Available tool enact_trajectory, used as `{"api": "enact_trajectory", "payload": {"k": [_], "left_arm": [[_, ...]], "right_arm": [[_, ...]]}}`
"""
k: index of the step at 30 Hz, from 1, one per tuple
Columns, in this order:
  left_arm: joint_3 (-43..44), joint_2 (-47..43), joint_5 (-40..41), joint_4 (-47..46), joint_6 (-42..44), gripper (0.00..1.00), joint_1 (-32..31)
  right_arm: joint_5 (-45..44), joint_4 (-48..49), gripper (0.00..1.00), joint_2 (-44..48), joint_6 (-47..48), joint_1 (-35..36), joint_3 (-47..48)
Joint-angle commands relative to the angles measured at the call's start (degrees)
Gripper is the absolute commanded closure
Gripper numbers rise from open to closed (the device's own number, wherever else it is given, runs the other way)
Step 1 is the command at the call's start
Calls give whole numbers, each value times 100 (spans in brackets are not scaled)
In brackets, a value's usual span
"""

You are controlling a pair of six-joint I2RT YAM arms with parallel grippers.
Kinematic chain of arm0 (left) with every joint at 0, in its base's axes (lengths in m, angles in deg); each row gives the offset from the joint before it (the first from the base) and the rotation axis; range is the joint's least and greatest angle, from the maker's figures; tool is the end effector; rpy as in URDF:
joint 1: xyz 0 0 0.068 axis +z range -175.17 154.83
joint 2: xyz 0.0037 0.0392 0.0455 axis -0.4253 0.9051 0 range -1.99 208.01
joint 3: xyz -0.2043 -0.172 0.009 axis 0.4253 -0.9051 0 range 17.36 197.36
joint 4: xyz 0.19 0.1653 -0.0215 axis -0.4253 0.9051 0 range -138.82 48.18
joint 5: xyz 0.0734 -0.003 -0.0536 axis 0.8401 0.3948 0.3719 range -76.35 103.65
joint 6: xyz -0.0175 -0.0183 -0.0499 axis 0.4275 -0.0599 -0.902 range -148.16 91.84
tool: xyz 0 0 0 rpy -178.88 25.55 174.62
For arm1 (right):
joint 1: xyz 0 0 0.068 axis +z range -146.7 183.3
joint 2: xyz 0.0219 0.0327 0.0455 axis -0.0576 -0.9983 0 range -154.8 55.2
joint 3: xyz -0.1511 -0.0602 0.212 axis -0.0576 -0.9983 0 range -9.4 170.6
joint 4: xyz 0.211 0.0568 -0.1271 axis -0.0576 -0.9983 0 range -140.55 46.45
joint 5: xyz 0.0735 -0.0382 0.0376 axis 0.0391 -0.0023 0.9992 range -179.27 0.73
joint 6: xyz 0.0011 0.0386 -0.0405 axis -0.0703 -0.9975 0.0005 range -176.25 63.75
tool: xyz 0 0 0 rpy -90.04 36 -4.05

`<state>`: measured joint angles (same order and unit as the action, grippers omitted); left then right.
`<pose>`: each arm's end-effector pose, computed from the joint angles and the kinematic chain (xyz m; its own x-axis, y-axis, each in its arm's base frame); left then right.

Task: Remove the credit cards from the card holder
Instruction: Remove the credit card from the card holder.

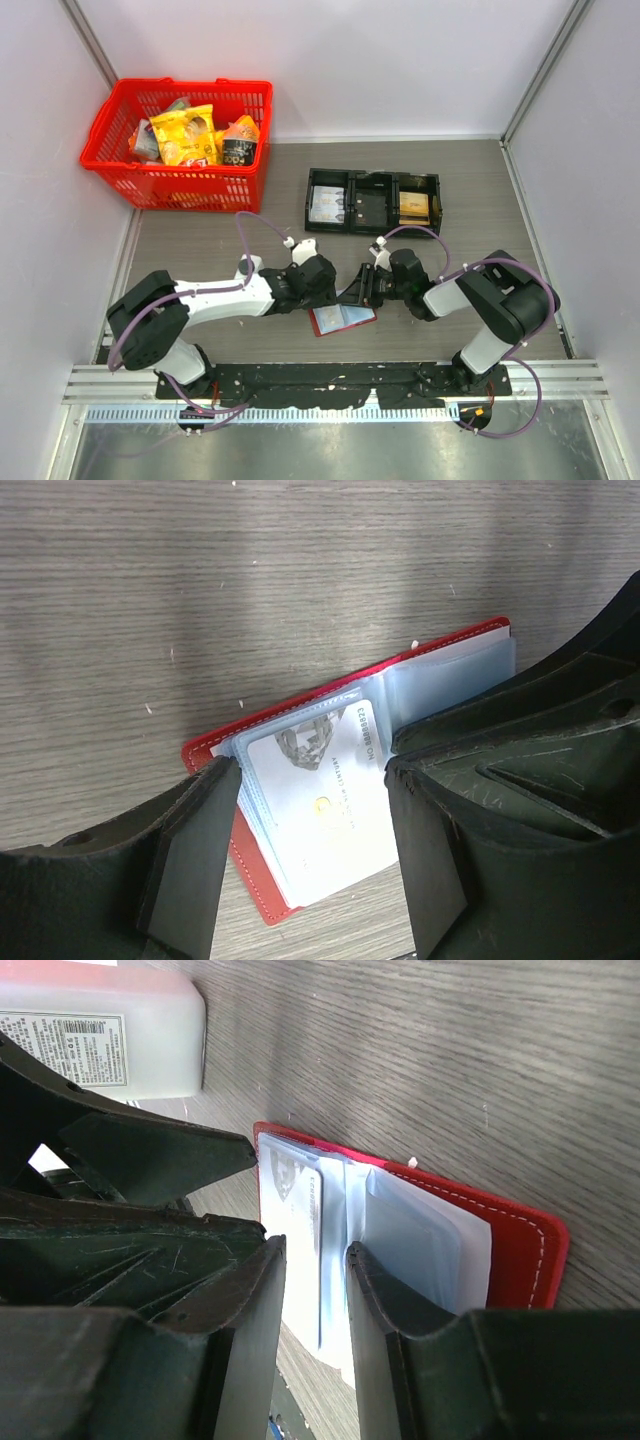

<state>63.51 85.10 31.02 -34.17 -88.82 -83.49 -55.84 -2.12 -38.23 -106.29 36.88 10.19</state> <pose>0.1605 -0.2382 0.1708 -0.8431 -0.2181 -0.4916 -0.0231 0.9279 -0.3720 0.1951 0.1552 0.1046 -0.9376 0.1455 -0.3158 -0.2030 0.5084 0.8368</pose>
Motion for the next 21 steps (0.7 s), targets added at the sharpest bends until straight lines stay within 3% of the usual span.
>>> {"api": "enact_trajectory", "payload": {"k": [1,21], "left_arm": [[271,89,136,-103,248,34,32],[535,423,-180,-50,538,34,164]], "right_arm": [[-82,-39,63,-176,82,69,-52],[-30,49,63,-229,56,78,-61]]}}
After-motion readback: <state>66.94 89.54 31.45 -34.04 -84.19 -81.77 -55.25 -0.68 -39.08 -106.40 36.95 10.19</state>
